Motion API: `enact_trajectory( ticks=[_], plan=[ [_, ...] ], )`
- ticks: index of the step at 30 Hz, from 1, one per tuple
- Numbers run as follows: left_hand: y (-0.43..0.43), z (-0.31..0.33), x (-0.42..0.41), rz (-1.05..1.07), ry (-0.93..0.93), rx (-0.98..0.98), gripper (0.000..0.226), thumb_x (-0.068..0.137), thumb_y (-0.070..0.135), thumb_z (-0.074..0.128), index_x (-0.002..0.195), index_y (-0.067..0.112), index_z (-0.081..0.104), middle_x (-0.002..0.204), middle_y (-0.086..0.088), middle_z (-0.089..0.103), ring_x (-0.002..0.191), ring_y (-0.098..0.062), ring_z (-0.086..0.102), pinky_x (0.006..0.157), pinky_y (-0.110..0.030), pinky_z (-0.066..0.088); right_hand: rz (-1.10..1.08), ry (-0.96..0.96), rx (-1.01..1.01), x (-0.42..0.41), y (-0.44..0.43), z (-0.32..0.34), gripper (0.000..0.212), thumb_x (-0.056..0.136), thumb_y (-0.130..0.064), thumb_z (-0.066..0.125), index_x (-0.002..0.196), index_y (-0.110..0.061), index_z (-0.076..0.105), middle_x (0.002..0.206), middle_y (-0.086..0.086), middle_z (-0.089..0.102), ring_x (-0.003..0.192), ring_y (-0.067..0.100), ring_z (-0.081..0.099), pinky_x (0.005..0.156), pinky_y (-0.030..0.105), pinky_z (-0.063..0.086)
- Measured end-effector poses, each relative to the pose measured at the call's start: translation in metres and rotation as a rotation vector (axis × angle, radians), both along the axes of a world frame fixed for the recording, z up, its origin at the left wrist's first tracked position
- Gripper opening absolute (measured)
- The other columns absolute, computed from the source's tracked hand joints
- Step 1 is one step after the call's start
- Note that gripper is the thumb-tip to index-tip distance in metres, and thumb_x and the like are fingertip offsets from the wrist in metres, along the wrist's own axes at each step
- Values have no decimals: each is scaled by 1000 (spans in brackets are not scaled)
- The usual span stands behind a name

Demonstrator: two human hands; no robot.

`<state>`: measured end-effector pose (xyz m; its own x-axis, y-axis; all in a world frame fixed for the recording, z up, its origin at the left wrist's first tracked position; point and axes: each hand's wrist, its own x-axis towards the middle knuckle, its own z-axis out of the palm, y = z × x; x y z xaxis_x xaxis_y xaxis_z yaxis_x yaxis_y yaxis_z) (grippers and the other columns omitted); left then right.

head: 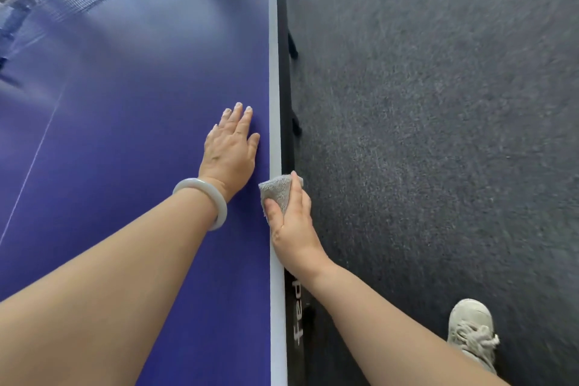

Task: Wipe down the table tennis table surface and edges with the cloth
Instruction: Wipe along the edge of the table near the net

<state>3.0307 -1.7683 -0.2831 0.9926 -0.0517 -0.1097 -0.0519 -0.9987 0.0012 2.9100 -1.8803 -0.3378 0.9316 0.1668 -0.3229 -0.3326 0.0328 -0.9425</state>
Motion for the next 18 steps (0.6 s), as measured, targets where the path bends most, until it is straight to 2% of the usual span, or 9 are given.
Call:
enact_trajectory(
  ticks=[4,8,12,14,16,18],
  plan=[
    [-2,-5,38,5,10,18,54,107,34,23,158,21,10,166,1,2,152,-17,-1,123,-37,1,34,-20,24,27,-1,-9,72,104,-38,41,157,-31,-7,164,2,-5,152,17,1,124,41,10],
    [0,-11,68,48,-5,-43,52,108,32,22,158,21,10,165,2,3,152,-16,-1,123,-36,0,43,-46,20,57,-1,-15,71,104,-38,40,156,-34,-9,164,-5,-12,150,11,-6,115,23,1],
    [4,-23,81,114,-103,-198,50,108,27,25,157,25,19,164,7,11,151,-10,4,123,-31,0,39,-73,-16,92,-1,-19,71,104,-38,41,155,-35,-8,164,-8,-11,145,6,1,111,19,0],
    [5,-25,81,105,-136,-245,49,107,23,27,156,24,23,163,7,15,151,-9,7,123,-31,2,24,-79,-16,117,-2,-19,70,104,-34,42,156,-32,-5,165,-6,-8,144,4,2,115,21,1],
    [5,-25,80,93,-146,-260,49,107,20,29,155,24,25,163,7,17,151,-9,8,123,-32,3,-15,-84,17,147,-3,-14,70,104,-26,45,157,-25,-1,166,-3,-4,150,7,0,123,30,2],
    [5,-25,80,95,-140,-265,50,106,19,30,155,25,25,163,8,16,151,-8,7,123,-33,3,-85,-60,89,172,-4,-7,68,103,-23,48,156,-26,5,165,-7,2,151,5,2,125,38,7]
  ],
)
